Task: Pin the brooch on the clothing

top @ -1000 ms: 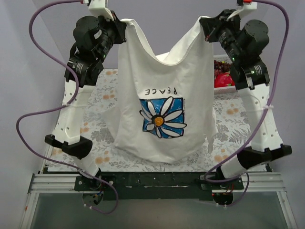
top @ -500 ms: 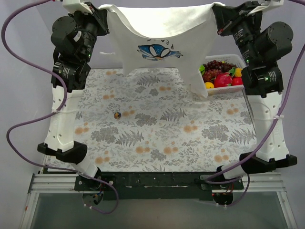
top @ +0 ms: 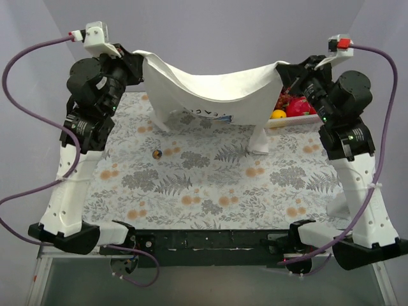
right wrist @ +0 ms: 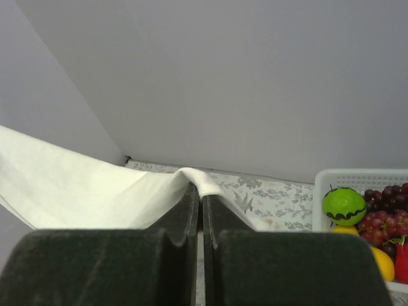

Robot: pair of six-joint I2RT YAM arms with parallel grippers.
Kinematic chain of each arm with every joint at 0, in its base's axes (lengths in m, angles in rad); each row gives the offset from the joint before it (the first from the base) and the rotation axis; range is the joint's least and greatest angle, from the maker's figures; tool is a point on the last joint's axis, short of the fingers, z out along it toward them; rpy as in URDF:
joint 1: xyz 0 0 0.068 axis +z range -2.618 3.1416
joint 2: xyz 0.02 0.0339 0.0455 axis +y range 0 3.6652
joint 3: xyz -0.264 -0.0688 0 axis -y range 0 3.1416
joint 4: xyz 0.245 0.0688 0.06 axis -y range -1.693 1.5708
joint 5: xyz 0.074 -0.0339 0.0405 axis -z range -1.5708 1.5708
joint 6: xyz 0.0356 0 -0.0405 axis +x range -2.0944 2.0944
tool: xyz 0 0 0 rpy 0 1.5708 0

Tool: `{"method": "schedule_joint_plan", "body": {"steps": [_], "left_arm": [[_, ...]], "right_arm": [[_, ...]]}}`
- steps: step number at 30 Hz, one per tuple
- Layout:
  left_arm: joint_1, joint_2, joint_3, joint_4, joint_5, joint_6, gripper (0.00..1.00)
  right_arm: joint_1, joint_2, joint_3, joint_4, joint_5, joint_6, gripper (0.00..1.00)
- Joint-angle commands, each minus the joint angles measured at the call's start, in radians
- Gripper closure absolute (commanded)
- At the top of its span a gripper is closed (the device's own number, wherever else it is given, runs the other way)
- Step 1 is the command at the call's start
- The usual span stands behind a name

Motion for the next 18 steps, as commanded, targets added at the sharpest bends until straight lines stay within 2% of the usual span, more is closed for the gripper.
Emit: {"method": "schedule_joint_plan", "body": {"steps": [1, 7, 13, 18], "left_arm": [[0.000, -0.094, 0.099, 0.065, 0.070, -0.019, 1.00], [0.000, -0.060, 0.167, 0.051, 0.118, -0.019, 1.00], [0.000, -0.001, 0.204, 0.042, 0.049, 0.023, 1.00], [0.000, 0.081, 0.222, 0.043, -0.034, 0.062, 1.00]], "right_arm": [[-0.001, -0.126, 0.078, 0.103, 0.019, -0.017, 0.99], [-0.003, -0.137, 0.111, 0.112, 0.021, -0.024, 0.99], [-0.001, -0.099, 0.114, 0.148, 0.047, -0.041, 0.99], [-0.001, 0.008, 0.127, 0.205, 0.032, -0.040, 0.99]]}}
